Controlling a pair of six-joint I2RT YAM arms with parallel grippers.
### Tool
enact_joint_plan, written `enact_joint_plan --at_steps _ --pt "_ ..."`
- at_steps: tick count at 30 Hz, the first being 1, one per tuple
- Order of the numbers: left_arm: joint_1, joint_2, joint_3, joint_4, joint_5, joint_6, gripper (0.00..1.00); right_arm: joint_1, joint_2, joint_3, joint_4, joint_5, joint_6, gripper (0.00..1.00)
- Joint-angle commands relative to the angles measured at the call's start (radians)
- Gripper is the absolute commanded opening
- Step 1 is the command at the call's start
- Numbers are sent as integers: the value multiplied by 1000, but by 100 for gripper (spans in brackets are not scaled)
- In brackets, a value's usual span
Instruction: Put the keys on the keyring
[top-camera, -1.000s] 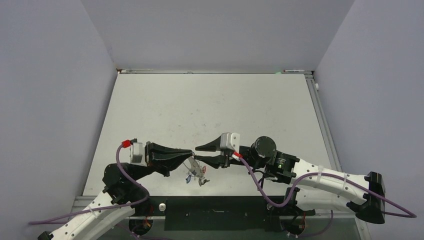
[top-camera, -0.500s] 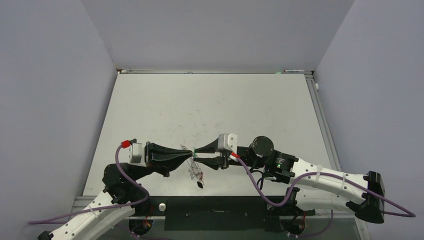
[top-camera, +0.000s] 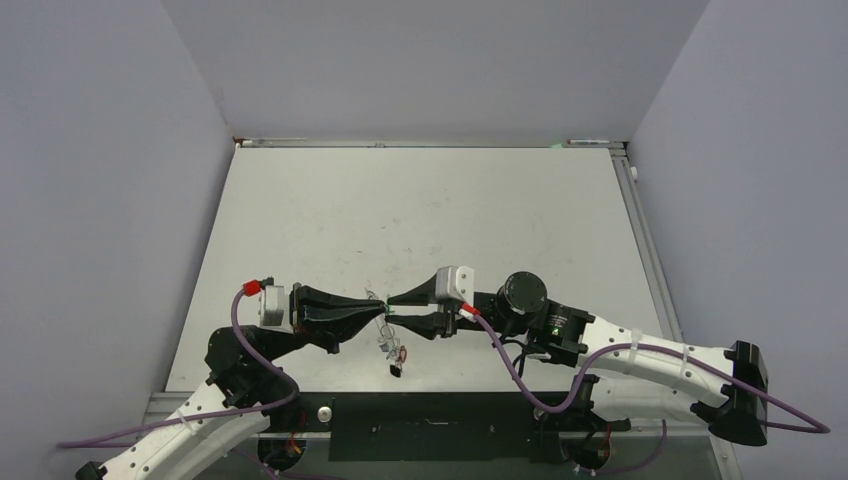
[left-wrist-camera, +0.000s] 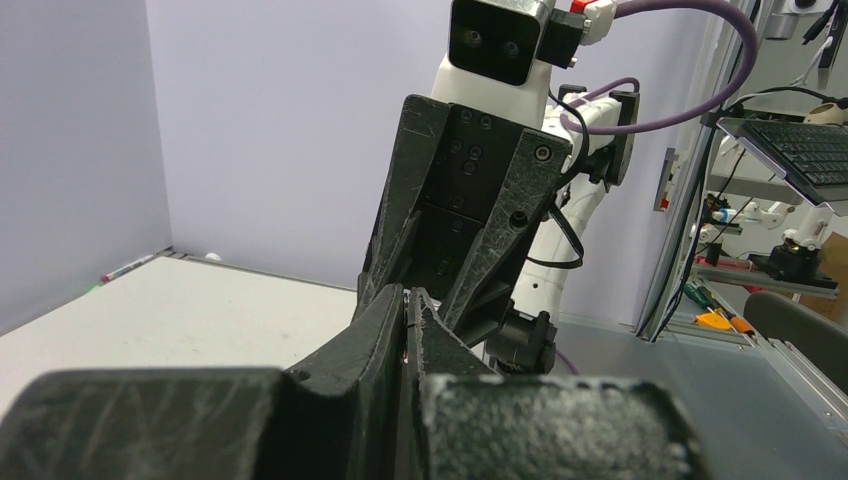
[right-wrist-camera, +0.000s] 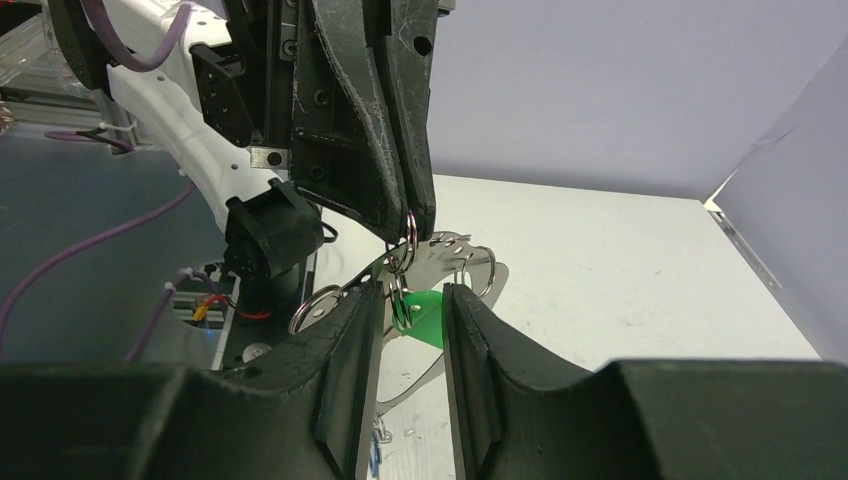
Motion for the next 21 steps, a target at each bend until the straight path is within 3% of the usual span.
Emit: enact_joint_plan --at_steps 1,21 --pt "1 0 19 64 -1 -7 0 4 18 33 84 -19 11 29" --pt "1 -4 13 46 -15 0 0 4 11 28 123 16 36 20"
